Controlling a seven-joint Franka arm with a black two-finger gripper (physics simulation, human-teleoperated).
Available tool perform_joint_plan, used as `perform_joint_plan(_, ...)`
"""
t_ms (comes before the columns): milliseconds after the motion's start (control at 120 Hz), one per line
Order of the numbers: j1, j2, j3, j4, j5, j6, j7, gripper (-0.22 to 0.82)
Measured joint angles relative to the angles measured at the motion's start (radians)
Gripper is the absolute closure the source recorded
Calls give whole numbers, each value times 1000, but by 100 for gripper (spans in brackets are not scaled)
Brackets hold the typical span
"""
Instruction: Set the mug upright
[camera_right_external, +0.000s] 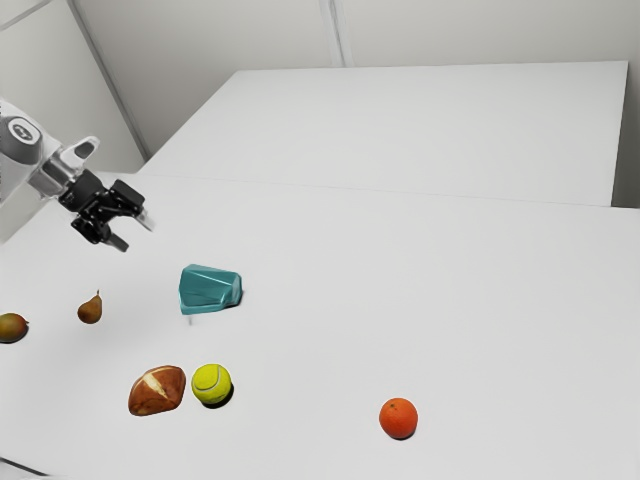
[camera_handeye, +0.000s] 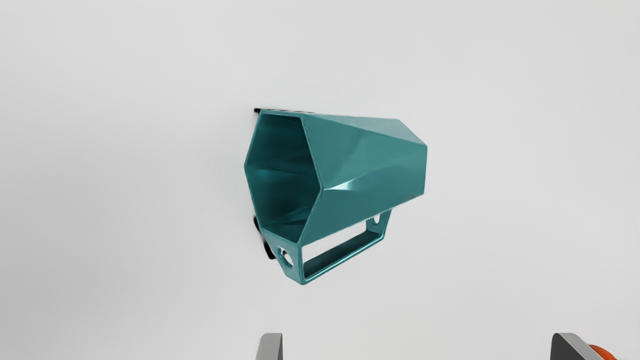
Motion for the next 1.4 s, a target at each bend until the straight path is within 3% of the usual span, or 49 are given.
perform_joint_plan(425,0,111,1,-70,-246,93,255,2)
perform_joint_plan(808,3,214,-1,-75,-359,100,412,2)
perform_joint_plan(1233,2,254,-3,-106,-473,82,550,2)
perform_joint_plan(1325,2,258,-3,-107,-486,75,572,6)
perform_joint_plan(1400,2,259,-4,-110,-494,70,588,16)
